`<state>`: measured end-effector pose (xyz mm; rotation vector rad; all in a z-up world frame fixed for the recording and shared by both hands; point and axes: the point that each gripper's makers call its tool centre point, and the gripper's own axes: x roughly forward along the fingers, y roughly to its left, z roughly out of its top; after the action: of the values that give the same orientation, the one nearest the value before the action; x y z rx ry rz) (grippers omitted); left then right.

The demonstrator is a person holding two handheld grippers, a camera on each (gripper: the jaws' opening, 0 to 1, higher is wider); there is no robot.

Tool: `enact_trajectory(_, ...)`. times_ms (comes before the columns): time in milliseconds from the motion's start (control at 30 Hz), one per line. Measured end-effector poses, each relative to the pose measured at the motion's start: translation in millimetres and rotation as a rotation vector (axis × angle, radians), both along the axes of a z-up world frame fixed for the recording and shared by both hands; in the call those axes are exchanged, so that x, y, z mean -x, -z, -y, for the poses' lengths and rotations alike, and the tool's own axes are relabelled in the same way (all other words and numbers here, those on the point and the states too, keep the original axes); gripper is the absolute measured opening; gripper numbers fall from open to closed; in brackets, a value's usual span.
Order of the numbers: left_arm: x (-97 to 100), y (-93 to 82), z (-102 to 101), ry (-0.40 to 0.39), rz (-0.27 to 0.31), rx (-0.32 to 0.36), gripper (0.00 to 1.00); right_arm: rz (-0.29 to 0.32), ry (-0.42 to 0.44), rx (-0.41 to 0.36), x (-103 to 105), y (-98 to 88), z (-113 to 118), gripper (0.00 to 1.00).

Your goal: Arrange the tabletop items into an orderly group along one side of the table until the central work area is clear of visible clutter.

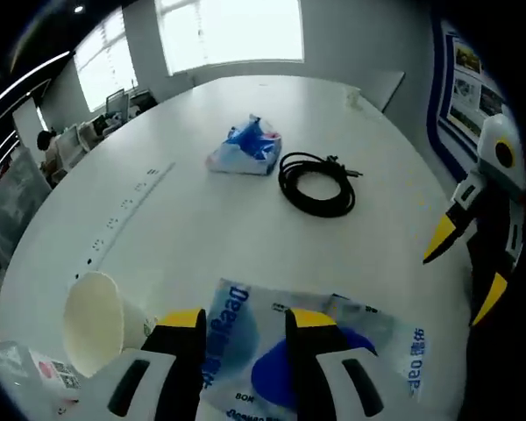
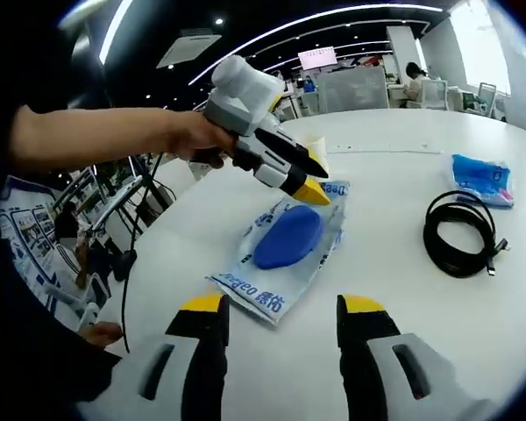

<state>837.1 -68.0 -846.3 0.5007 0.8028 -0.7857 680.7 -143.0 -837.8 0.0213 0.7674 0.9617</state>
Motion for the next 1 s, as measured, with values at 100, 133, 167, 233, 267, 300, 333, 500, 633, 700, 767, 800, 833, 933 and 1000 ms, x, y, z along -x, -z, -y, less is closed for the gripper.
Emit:
enact_trajectory(100,-3.0,2.9,-2.5,0.003,0.000,-0.005,0.31,-0.007,-0.003,0.002,0.7,5.5,-3.0,0.39)
enact_trajectory(133,-3.3,3.7,-2.7,0.005,-0.002,-0.007,0.31,-0.017,-0.002,-0.002,1.3,6.5,-4.0,0.39)
enact_trajectory(167,-4.3,5.1,-3.7,0.006,-0.006,-0.009,0.31,-0.039,0.001,-0.008,2.9,8.5,-5.8,0.38)
enact_trajectory(233,-6.9,6.1,-5.1,0.005,-0.005,-0.011,0.29,-0.041,-0.002,-0.005,2.4,12.7,-7.8,0.36)
enact_trajectory(267,-7.0,6.2,-5.1,0.005,-0.005,-0.011,0.28,-0.043,-0.004,-0.003,2.5,14.3,-8.5,0.34)
enact_trajectory(300,-7.4,6.7,-5.4,0.005,-0.006,-0.010,0.28,-0.047,-0.005,-0.003,2.9,15.4,-9.4,0.33)
enact_trajectory(333,-7.4,7.3,-5.8,0.005,-0.008,-0.011,0.27,-0.054,-0.010,-0.007,4.2,16.3,-11.5,0.32)
enact_trajectory(500,-10.1,11.6,-8.6,0.009,-0.005,-0.021,0.23,-0.034,-0.044,0.021,7.0,22.0,-18.2,0.25)
enact_trajectory(633,-7.4,16.3,-5.6,0.021,-0.016,-0.021,0.12,-0.020,-0.065,0.053,7.6,27.8,-19.6,0.19)
enact_trajectory(700,-7.4,18.1,-4.6,0.023,-0.019,-0.021,0.12,-0.003,-0.078,0.068,7.1,29.4,-19.3,0.12)
enact_trajectory(767,-7.7,20.2,-4.3,0.029,-0.021,-0.029,0.11,-0.009,-0.079,0.072,7.6,30.8,-19.7,0.11)
enact_trajectory(800,-7.9,21.5,-4.2,0.032,-0.021,-0.030,0.10,-0.014,-0.078,0.071,8.0,31.2,-19.9,0.11)
enact_trajectory(833,-7.6,23.5,-3.7,0.033,-0.025,-0.029,0.09,-0.019,-0.077,0.071,8.3,32.2,-20.2,0.11)
enact_trajectory(933,-5.0,26.2,-3.1,0.042,-0.031,-0.030,0.07,-0.028,-0.073,0.074,8.9,33.9,-20.6,0.09)
enact_trajectory(1000,-4.7,27.2,-2.9,0.040,-0.034,-0.025,0.06,-0.057,-0.053,0.068,7.9,34.9,-21.2,0.03)
